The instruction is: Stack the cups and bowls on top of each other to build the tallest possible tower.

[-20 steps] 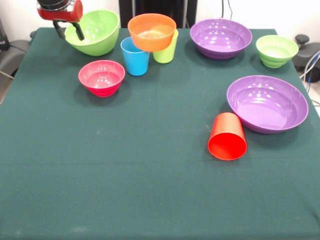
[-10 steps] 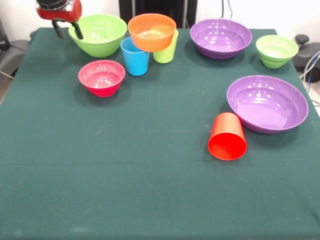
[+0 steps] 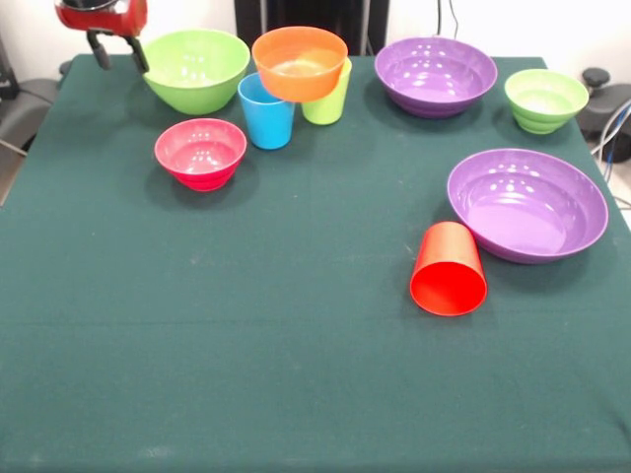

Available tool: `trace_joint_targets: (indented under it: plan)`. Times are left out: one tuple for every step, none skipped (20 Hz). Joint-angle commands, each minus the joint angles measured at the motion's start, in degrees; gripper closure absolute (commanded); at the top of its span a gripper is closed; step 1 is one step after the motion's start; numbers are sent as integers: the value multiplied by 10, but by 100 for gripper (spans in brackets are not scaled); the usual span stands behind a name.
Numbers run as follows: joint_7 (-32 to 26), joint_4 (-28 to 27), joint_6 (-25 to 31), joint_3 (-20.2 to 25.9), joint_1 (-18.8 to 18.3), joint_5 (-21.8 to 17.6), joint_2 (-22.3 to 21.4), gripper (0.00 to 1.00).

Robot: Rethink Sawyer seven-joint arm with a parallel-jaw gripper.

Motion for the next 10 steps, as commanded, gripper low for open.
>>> trace_joint_targets:
  plan:
    - [-78,-4,-8,8,18,-33,18,0]
    - [-76,-4,-11,7,19,-34,21,0]
    - [-73,-4,-13,6,20,-35,24,0]
    - [-71,-4,-15,5,21,-36,27,0]
    - [-70,-4,-16,5,22,-37,30,0]
    - [-68,-5,-17,4,23,-37,35,0]
    - [-67,-4,-19,4,24,-37,40,0]
    - [-64,-2,-22,2,24,-38,45,0]
    - [-62,3,-25,2,23,-38,45,0]
    - [-61,8,-26,3,23,-37,44,0]
